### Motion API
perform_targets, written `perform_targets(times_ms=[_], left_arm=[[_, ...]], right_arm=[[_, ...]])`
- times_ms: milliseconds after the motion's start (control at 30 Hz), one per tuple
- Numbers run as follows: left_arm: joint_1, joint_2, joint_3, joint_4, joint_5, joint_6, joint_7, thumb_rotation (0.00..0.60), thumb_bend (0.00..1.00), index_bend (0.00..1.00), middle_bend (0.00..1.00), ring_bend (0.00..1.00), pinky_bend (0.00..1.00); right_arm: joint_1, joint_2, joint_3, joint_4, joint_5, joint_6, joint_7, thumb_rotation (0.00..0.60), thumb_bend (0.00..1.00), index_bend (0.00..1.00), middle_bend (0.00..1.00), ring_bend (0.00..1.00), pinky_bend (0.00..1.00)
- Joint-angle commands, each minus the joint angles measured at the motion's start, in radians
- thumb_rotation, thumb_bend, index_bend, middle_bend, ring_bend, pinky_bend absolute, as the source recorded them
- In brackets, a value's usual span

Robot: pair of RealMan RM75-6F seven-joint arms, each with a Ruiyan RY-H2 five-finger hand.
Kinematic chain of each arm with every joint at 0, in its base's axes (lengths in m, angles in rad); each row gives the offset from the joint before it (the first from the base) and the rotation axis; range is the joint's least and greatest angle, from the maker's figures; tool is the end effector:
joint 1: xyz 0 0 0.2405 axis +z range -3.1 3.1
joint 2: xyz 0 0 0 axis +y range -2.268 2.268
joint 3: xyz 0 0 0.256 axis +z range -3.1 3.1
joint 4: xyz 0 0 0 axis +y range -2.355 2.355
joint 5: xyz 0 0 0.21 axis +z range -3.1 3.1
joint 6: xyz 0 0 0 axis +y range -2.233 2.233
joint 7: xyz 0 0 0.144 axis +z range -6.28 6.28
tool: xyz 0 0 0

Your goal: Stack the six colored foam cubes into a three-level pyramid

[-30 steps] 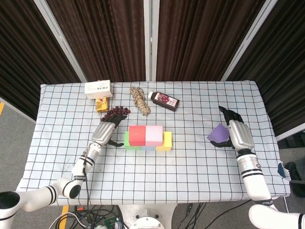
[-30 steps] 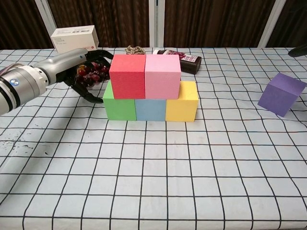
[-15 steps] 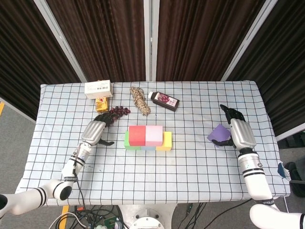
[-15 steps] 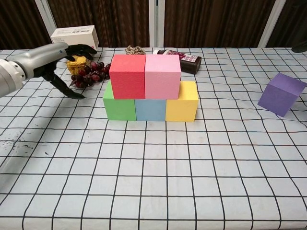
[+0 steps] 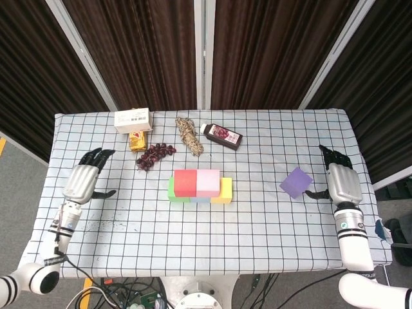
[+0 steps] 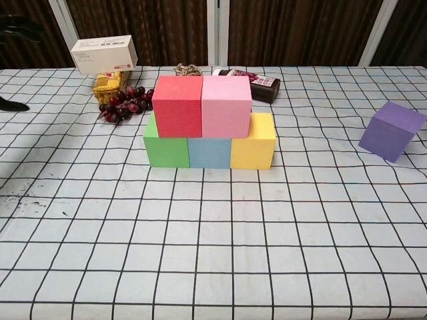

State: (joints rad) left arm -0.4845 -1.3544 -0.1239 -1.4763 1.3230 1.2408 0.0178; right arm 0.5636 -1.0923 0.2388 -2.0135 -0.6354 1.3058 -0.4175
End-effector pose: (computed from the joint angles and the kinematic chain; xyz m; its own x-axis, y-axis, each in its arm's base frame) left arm -0.2398 0.3096 0.0792 0.3024 0.0656 0.9509 0.9360 -0.2088 -0.2832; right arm -0.2063 -0.3012 0.1390 0.2411 -0.1572 0.9577 -0.9414 0.2019 0.2702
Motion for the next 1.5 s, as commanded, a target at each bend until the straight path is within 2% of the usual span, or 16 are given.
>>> perform_targets(times_ms=[33, 200, 500, 733, 867, 1200, 1367, 1500], left_arm=[[0.041, 0.058, 0.018, -0.033, 0.030, 0.036, -0.027, 0.600, 0.00, 0.10, 0.11, 0.06, 0.12], [0.088, 0.109, 0.036, -0.057, 0.059, 0.081, -0.069, 0.600, 0.00, 0.10, 0.11, 0.06, 0.12], [0.124, 0.128, 0.062, -0.031, 0.099, 0.088, -0.137, 0.600, 0.00, 0.10, 0.11, 0.06, 0.12], [0.130, 0.127, 0.058, 0.014, 0.109, 0.081, -0.182, 0.600, 0.00, 0.10, 0.11, 0.06, 0.12], [0.134, 0.130, 0.059, 0.037, 0.115, 0.076, -0.210, 0.600, 0.00, 0.10, 0.11, 0.06, 0.12], [0.147, 0.130, 0.057, 0.090, 0.124, 0.076, -0.260, 0.600, 0.00, 0.10, 0.11, 0.06, 0.12], [0.149, 0.124, 0.061, 0.113, 0.133, 0.069, -0.276, 0.600, 0.00, 0.10, 0.11, 0.06, 0.12], [0.151, 0.115, 0.063, 0.137, 0.139, 0.067, -0.283, 0.600, 0.00, 0.10, 0.11, 0.05, 0.12]], right_arm=[[-0.006, -0.027, -0.012, 0.041, 0.033, 0.014, -0.024, 0.600, 0.00, 0.00, 0.09, 0.00, 0.00], [-0.004, -0.088, -0.013, 0.130, 0.097, -0.009, -0.030, 0.600, 0.00, 0.00, 0.08, 0.00, 0.00], [0.027, -0.201, -0.006, 0.254, 0.187, -0.031, -0.087, 0.600, 0.00, 0.00, 0.08, 0.00, 0.00], [0.040, -0.268, 0.005, 0.305, 0.193, -0.004, -0.114, 0.600, 0.00, 0.00, 0.08, 0.00, 0.00], [0.046, -0.307, 0.018, 0.330, 0.202, 0.024, -0.135, 0.600, 0.00, 0.00, 0.11, 0.00, 0.00], [0.062, -0.347, 0.048, 0.324, 0.216, 0.021, -0.167, 0.600, 0.00, 0.00, 0.15, 0.00, 0.00], [0.070, -0.380, 0.056, 0.347, 0.248, 0.033, -0.199, 0.600, 0.00, 0.00, 0.23, 0.04, 0.00], [0.084, -0.409, 0.066, 0.372, 0.255, 0.038, -0.221, 0.600, 0.00, 0.00, 0.25, 0.05, 0.00]])
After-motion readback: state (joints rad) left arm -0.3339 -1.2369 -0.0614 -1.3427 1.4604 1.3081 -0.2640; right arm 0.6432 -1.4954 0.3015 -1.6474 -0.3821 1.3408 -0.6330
